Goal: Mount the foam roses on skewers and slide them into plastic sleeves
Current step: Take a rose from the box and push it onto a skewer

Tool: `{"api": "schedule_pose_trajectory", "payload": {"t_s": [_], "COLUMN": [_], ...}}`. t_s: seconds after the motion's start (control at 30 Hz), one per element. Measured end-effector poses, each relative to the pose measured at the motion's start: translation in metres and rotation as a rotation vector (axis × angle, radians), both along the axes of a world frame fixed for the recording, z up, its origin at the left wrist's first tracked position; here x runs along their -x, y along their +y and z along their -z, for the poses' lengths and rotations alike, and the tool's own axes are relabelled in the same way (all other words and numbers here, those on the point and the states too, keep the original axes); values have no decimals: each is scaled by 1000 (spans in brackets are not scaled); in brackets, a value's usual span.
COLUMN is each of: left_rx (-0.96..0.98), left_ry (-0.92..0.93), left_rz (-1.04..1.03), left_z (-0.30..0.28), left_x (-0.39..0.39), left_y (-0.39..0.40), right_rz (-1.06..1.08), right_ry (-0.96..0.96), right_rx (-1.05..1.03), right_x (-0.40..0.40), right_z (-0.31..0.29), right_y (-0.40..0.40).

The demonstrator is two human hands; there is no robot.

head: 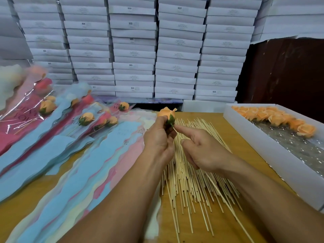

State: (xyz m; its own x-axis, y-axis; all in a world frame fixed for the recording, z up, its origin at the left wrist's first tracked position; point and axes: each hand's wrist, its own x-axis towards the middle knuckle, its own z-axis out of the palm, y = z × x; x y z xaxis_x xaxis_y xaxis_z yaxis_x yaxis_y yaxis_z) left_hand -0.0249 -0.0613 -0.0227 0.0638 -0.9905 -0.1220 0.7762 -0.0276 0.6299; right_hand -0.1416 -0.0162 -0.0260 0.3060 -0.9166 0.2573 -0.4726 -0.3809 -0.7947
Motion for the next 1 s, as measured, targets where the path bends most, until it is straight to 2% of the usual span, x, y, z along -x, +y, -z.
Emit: {"api": "schedule_pose_trajectory", "payload": {"t_s": [0.07, 0.13, 0.3, 0.4, 0.5, 0.6, 0.77, 0.9, 1.0], "left_rx": [-2, 20, 158, 251, 305, 312, 117, 158, 279], "left_ry": [-81, -278, -1139, -1628, -1974, -2146, -2461, -2422, -2420], "left_rz": [-21, -48, -165, -8, 151, 200, 229, 350, 492], "left_z": [3, 6, 0, -16, -35, -49, -45, -26, -3], "left_x": [3, 7, 9, 9, -2, -43, -122, -152, -156], "left_y": [2, 4, 13, 18, 15, -2, -34, -39, -34], "right_rz": [3, 29, 147, 149, 154, 138, 158, 163, 162], "right_ry": [-28, -39, -83, -95, -108, -127, -83, -47, -26], "right_rx": [11, 12, -37, -38, -51, -54, -75, -81, -84], "right_x": [4, 9, 21, 21, 22, 25, 27, 28, 27], "right_z": [0, 1, 7, 10, 12, 12, 15, 15, 15], "right_y": [-2, -4, -15, -18, -21, -20, -22, -21, -22]}}
